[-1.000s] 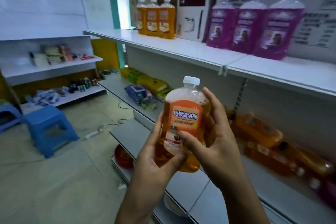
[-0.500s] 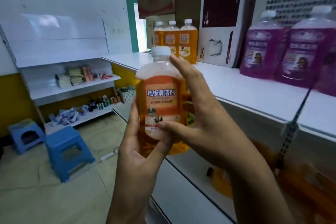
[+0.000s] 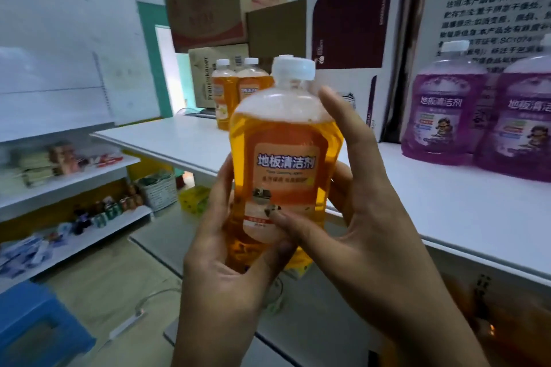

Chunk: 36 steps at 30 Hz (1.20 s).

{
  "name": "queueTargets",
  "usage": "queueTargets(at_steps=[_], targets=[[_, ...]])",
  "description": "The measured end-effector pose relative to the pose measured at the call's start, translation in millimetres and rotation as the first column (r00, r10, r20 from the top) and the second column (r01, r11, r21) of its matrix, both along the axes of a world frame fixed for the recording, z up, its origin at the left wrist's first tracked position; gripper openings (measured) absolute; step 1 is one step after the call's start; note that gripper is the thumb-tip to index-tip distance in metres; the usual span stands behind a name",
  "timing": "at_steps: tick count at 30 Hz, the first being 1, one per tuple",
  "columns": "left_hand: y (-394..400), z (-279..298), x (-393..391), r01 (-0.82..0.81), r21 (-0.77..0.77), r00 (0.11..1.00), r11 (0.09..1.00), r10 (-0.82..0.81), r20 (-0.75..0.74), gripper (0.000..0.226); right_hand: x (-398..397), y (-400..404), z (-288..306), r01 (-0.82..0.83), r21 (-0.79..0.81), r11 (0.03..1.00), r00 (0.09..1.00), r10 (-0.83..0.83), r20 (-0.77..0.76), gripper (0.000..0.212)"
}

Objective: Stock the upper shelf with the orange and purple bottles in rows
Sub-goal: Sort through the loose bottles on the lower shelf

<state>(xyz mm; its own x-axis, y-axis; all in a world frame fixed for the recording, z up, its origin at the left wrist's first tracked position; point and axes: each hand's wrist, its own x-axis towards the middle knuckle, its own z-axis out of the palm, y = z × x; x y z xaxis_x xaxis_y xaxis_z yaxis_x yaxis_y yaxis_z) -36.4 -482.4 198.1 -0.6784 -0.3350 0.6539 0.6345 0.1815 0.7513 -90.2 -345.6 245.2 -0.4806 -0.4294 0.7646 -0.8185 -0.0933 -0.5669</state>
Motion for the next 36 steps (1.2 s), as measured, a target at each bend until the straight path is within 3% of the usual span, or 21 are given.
queueTargets(at_steps=[8,14,18,24,28,32,36], targets=[[-53.9,29.9,-56.3,0.144,-0.322,0.989,0.936,-0.146,0.017,0.081,-24.5,-36.2,17.5,0.227,-0.142,0.963,0.974,-0.225,0.030,0.097],[-54.5,49.5,-106.4,0.283,-0.522,0.955,0.805,-0.289,0.071,0.084,-40.9,-26.4,22.8,0.537,-0.110,0.836,0.842,-0.539,0.010,0.100],[-63.4,54.6,-133.4,0.269,-0.603,0.963,0.751,-0.215,0.161,0.091,-55.0,-36.6,40.0,0.699,0.106,0.707,0.715,-0.690,-0.113,0.103],[-86.5,75.4,-166.1,0.184,-0.782,0.968,0.596,0.030,0.251,0.058,-71.7,-64.4,64.3,0.768,0.418,0.485,0.612,-0.748,-0.256,0.108],[-86.8,70.8,-184.1,0.223,-0.828,0.938,0.514,0.117,0.326,0.038,-94.5,-73.3,69.6,0.812,0.480,0.332,0.514,-0.797,-0.317,0.104],[-87.6,65.5,-190.5,0.210,-0.870,0.923,0.446,0.204,0.328,0.050,-127.3,-73.4,73.4,0.843,0.495,0.211,0.427,-0.821,-0.378,0.106],[-86.3,63.8,-187.7,0.225,-0.877,0.921,0.424,0.202,0.334,0.056,-159.1,-69.5,74.0,0.853,0.494,0.168,0.387,-0.838,-0.385,0.105]])
